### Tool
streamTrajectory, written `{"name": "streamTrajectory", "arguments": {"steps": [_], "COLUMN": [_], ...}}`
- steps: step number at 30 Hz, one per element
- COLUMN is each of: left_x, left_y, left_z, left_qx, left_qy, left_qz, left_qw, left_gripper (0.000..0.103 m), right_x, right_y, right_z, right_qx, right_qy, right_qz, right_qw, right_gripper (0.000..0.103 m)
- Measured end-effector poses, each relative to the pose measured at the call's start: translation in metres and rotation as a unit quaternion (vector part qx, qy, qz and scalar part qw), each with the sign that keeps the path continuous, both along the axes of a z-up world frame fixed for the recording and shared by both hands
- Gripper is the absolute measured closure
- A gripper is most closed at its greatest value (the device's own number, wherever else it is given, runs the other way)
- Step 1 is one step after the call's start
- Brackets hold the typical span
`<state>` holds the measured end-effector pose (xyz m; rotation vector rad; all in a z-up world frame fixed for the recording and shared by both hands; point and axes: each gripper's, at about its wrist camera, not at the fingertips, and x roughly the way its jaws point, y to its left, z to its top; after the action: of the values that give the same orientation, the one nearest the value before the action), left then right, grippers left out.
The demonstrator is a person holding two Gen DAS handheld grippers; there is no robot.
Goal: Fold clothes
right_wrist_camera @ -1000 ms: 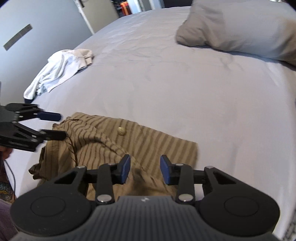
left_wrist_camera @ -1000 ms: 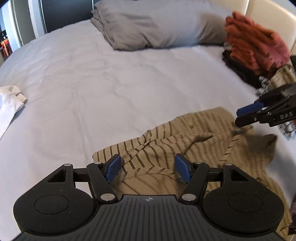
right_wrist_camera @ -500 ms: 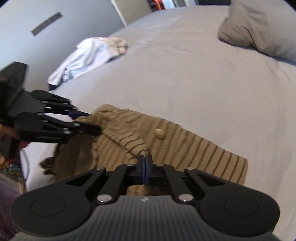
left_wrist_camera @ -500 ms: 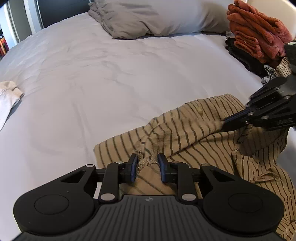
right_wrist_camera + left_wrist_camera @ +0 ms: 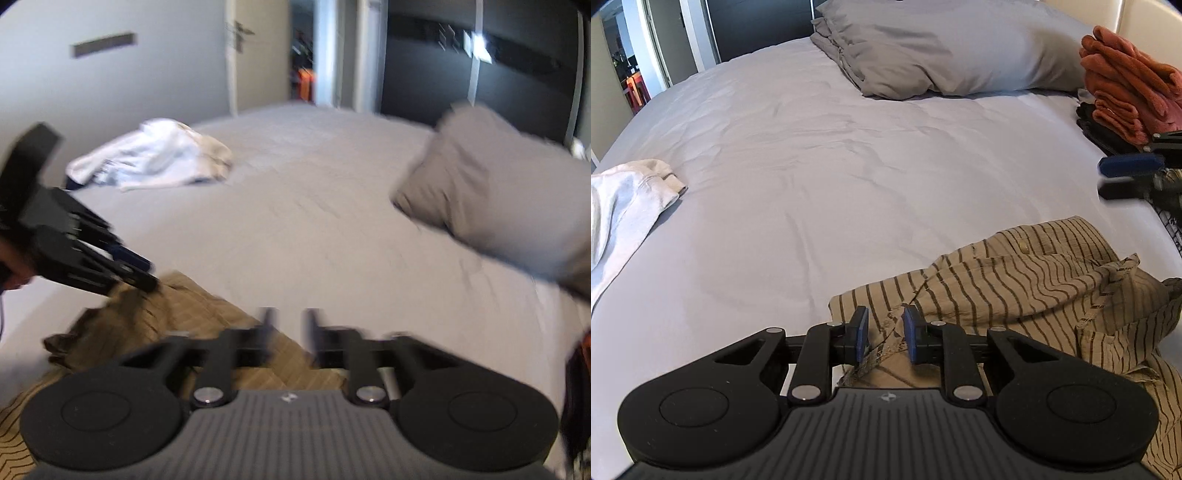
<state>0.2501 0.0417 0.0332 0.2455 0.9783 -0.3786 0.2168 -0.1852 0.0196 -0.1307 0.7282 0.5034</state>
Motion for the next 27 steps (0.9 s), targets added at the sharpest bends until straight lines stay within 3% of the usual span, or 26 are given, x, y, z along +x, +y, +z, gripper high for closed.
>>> {"name": "streamTrajectory", "arguments": {"steps": [1, 3, 4, 5, 7, 9, 12, 16, 18, 19, 27], "left_x": [0.001, 0.003, 0.004, 0.006, 0.008, 0.009, 0.009, 0.009, 0.008, 0.008, 0.007], "left_y": [0.001, 0.002, 0.003, 0.004, 0.004, 0.004, 0.002, 0.001, 0.001, 0.001, 0.0], "left_z": [-0.002, -0.006, -0.007, -0.009, -0.011, -0.012, -0.015, -0.018, -0.018, -0.019, -0.019], "left_qx": [0.003, 0.006, 0.007, 0.007, 0.008, 0.011, 0.015, 0.024, 0.027, 0.028, 0.04], "left_qy": [0.004, 0.008, 0.011, 0.014, 0.018, 0.018, 0.02, 0.026, 0.026, 0.026, 0.012], "left_qz": [-0.001, 0.003, 0.005, 0.007, 0.01, 0.007, 0.005, 0.002, 0.001, 0.0, 0.0], "left_qw": [1.0, 0.9999, 0.9999, 0.9999, 0.9998, 0.9997, 0.9997, 0.9994, 0.9993, 0.9993, 0.9991], "left_gripper": [0.083, 0.082, 0.081, 0.081, 0.08, 0.08, 0.08, 0.079, 0.079, 0.078, 0.078], "right_x": [0.006, 0.017, 0.022, 0.025, 0.03, 0.033, 0.033, 0.029, 0.025, 0.021, 0.02], "right_y": [-0.009, -0.025, -0.033, -0.039, -0.054, -0.066, -0.067, -0.05, -0.041, -0.036, -0.043], "right_z": [-0.007, -0.021, -0.029, -0.035, -0.046, -0.055, -0.06, -0.075, -0.078, -0.076, -0.036], "right_qx": [0.007, 0.015, 0.015, 0.009, 0.022, 0.043, 0.054, 0.035, 0.007, -0.011, -0.023], "right_qy": [0.033, 0.093, 0.12, 0.141, 0.18, 0.208, 0.225, 0.264, 0.263, 0.256, 0.138], "right_qz": [-0.016, -0.048, -0.064, -0.084, -0.112, -0.124, -0.102, -0.052, -0.033, -0.021, -0.049], "right_qw": [0.999, 0.994, 0.991, 0.986, 0.977, 0.969, 0.967, 0.963, 0.964, 0.966, 0.989], "right_gripper": [0.038, 0.04, 0.044, 0.059, 0.073, 0.074, 0.073, 0.066, 0.074, 0.1, 0.101]}}
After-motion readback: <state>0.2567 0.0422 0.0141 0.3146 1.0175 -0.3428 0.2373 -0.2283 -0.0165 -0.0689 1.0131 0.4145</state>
